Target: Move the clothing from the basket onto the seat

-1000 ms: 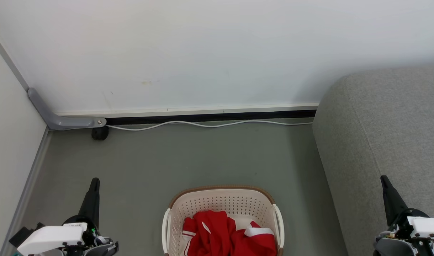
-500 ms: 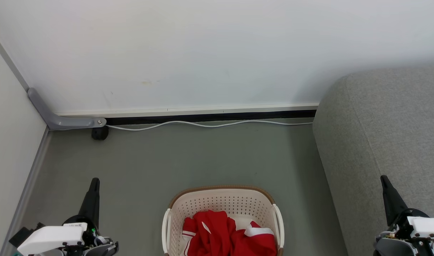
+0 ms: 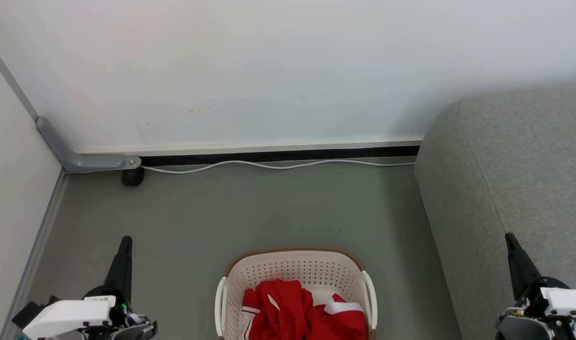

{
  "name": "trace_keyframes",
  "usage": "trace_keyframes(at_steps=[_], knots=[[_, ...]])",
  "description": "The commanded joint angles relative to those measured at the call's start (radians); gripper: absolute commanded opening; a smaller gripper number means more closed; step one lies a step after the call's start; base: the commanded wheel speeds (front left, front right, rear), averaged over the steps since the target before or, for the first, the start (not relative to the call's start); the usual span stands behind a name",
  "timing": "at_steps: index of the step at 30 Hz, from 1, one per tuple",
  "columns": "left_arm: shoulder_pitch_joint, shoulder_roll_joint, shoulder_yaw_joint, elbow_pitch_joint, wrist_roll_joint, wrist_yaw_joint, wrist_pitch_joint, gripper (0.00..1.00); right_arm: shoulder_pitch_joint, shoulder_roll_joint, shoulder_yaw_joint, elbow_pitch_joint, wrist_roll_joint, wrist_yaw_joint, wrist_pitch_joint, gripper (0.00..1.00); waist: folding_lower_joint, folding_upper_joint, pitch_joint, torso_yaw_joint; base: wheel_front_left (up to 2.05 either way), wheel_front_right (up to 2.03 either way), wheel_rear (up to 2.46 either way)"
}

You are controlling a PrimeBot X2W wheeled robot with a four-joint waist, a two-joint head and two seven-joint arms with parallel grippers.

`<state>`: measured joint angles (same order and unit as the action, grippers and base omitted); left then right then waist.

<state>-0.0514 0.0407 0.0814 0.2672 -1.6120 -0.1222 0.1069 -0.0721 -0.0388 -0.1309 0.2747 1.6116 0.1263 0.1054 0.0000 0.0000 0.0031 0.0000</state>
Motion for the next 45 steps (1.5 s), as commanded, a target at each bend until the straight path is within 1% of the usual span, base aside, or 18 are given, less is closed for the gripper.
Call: trace_keyframes(at_steps=[1, 11, 12, 15, 17, 20, 23, 26, 30, 37, 45], knots=[[-0.056, 0.009, 0.032, -0.022, 0.003, -0.008, 0.006, 0.00, -0.036, -0.011, 0.017, -0.030, -0.003, 0.004, 0.008, 0.00, 0.0000, 0.0000, 0.000, 0.000, 0.00, 0.00, 0.00], [-0.056, 0.009, 0.032, -0.022, 0.003, -0.008, 0.006, 0.00, -0.036, -0.011, 0.017, -0.030, -0.003, 0.004, 0.008, 0.00, 0.0000, 0.0000, 0.000, 0.000, 0.00, 0.00, 0.00], [0.002, 0.000, -0.001, 0.004, 0.000, 0.000, 0.000, 1.00, 0.001, 0.001, 0.001, 0.004, 0.000, 0.000, 0.000, 1.00, 0.0000, 0.0000, 0.000, 0.000, 0.00, 0.00, 0.00], [0.025, -0.011, -0.002, 0.039, 0.000, 0.001, -0.001, 1.00, 0.024, 0.012, 0.006, 0.037, 0.000, 0.000, 0.000, 1.00, 0.0000, 0.0000, 0.000, 0.000, 0.00, 0.00, 0.00], [0.019, -0.010, -0.004, 0.039, 0.002, 0.001, -0.006, 1.00, 0.017, 0.011, 0.008, 0.035, -0.002, 0.000, -0.002, 1.00, 0.0001, 0.0000, 0.002, 0.000, 0.00, 0.00, 0.00], [0.009, -0.010, -0.007, 0.041, 0.006, 0.000, -0.014, 1.00, 0.008, 0.008, 0.012, 0.033, -0.007, 0.000, -0.005, 1.00, 0.0016, 0.0000, 0.001, 0.000, 0.00, 0.00, 0.00], [0.005, -0.009, -0.010, 0.043, 0.010, 0.000, -0.020, 1.00, 0.004, 0.006, 0.016, 0.034, -0.011, 0.000, -0.009, 1.00, 0.0022, 0.0000, -0.001, -0.001, 0.00, 0.00, 0.00], [-0.001, -0.007, -0.014, 0.044, 0.016, 0.000, -0.030, 1.00, -0.004, 0.001, 0.024, 0.036, -0.018, 0.000, -0.018, 1.00, 0.0005, 0.0000, 0.000, -0.002, 0.00, 0.00, 0.00], [-0.011, -0.003, -0.019, 0.048, 0.033, 0.000, -0.042, 1.00, -0.017, -0.008, 0.039, 0.039, -0.031, 0.000, -0.033, 1.00, 0.0001, 0.0000, 0.001, -0.003, 0.00, 0.00, 0.00], [-0.030, -0.001, -0.017, 0.054, 0.087, -0.001, -0.063, 1.00, -0.043, -0.029, 0.076, 0.049, -0.060, 0.001, -0.060, 1.00, 0.0000, 0.0000, 0.002, -0.004, 0.00, 0.00, 0.00], [-0.048, 0.002, -0.019, 0.061, 0.178, -0.001, -0.086, 1.00, -0.073, -0.051, 0.111, 0.063, -0.118, 0.001, -0.086, 1.00, 0.0000, 0.0000, 0.003, -0.007, 0.00, 0.00, 0.00]])
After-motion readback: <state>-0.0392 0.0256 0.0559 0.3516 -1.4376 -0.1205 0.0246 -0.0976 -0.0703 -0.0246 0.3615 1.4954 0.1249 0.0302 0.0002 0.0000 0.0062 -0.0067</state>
